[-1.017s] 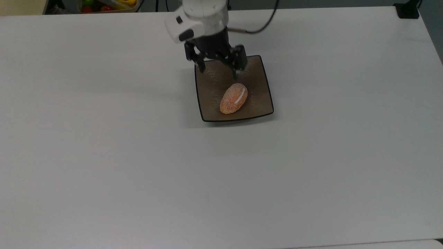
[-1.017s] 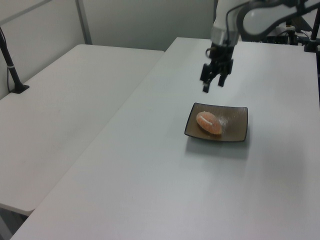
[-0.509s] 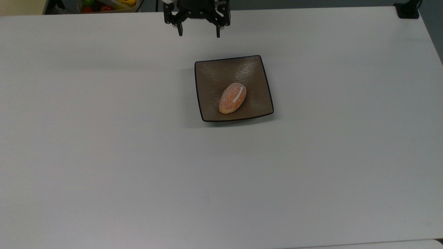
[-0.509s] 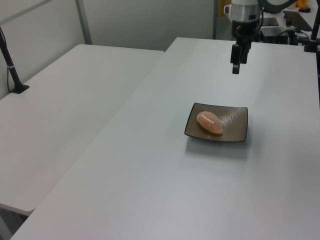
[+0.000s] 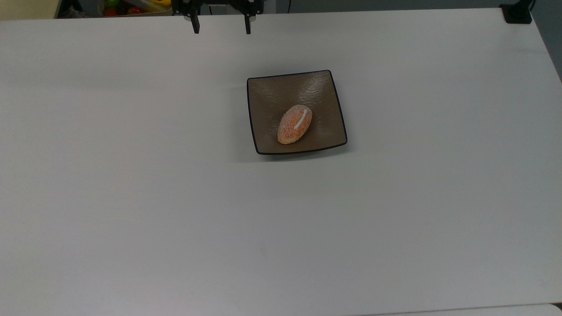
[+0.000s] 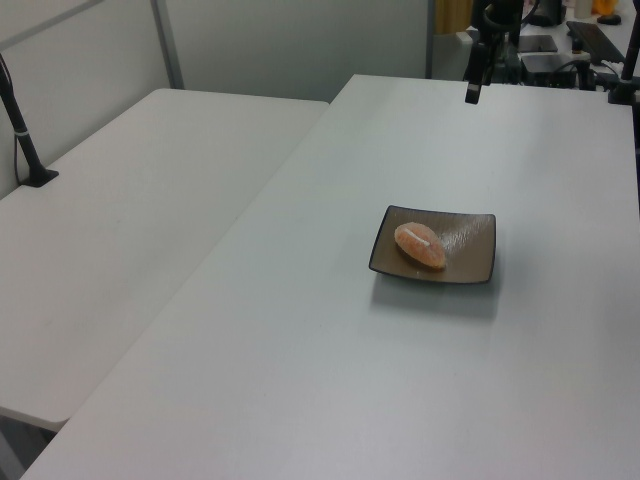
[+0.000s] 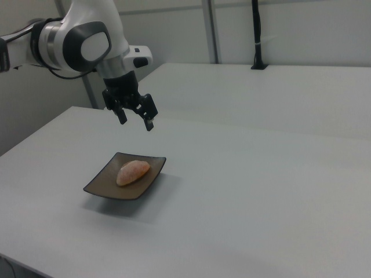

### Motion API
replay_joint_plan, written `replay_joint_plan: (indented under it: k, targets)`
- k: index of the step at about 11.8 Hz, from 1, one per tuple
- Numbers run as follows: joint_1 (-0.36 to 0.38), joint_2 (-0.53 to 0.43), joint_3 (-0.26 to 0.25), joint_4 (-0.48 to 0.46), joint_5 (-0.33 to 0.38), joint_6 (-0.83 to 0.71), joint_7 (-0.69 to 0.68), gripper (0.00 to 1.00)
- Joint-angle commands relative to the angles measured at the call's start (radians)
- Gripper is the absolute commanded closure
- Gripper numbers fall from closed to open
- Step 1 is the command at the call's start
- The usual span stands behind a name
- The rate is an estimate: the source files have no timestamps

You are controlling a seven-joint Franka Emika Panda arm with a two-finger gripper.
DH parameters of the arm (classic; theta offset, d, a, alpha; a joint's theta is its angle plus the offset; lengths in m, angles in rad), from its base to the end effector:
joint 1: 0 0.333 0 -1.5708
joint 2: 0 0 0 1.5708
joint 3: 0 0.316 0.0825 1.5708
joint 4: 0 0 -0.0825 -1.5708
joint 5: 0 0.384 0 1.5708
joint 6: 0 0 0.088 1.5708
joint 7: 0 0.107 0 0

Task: Bread is placed on a ceramic plate

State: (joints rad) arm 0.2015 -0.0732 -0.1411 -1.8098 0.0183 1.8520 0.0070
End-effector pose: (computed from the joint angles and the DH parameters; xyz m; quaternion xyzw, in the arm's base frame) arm 0.5505 0.0324 0.5756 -0.9980 -0.0245 -0.0568 0.0160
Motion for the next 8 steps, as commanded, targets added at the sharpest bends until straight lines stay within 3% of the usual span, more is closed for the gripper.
replay_joint_plan:
  k: [1, 8]
  targets:
    - [0.007, 0.032, 0.005, 0.05, -0.009, -0.03, 0.03, 0.0]
    - [0.001, 0.085, 0.037, 0.092, -0.008, -0.08, 0.047, 0.0]
